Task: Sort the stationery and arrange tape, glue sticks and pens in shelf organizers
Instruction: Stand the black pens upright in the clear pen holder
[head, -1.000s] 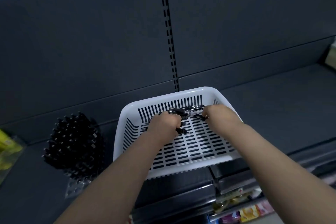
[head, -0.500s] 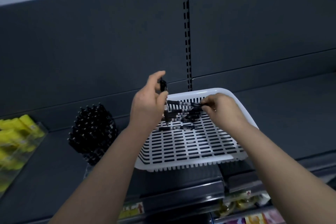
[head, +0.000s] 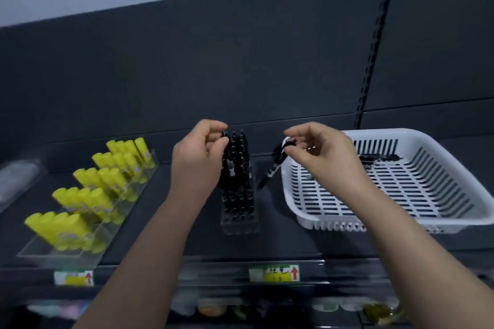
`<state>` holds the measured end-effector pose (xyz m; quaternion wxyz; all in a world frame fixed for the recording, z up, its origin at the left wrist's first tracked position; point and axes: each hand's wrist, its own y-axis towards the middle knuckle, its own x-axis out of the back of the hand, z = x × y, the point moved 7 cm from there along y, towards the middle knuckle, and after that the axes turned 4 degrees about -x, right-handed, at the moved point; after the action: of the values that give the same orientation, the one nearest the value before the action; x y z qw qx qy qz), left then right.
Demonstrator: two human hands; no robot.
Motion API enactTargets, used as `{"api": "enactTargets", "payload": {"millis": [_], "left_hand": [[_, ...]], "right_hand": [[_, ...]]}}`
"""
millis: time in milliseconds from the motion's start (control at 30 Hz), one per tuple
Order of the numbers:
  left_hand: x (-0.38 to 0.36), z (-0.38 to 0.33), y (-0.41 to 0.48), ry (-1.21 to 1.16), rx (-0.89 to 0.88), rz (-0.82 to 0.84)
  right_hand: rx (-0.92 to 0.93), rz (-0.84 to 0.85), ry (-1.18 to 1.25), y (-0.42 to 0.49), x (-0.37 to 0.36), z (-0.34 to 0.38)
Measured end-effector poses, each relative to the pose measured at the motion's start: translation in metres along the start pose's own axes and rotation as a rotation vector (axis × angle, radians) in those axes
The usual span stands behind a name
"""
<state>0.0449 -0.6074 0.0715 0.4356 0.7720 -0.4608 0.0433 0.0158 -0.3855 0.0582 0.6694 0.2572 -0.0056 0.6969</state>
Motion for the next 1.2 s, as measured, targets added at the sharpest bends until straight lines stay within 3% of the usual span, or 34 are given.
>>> {"api": "enactTargets", "payload": {"millis": [367, 600, 800, 1200], "left_hand": [[0.011, 0.056, -0.028, 0.011, 0.057, 0.063], [-0.001, 0.060, -0.043, 0.091, -0.006, 0.168], [-0.004, 0.058, -0.046, 0.020, -0.016, 0.184], [0.010, 0.066, -0.047, -0.042, 0.031, 0.170]], "right_hand": [[-0.007, -0.014, 0.014, -0.020, -0.055, 0.009], [0.040, -0.036, -0.048, -0.024, -0.070, 0.014], [0.071, -0.042, -0.061, -0.019, -0.084, 0.014], [0.053, 0.108, -0.323, -0.016, -0.126, 0.001]]}}
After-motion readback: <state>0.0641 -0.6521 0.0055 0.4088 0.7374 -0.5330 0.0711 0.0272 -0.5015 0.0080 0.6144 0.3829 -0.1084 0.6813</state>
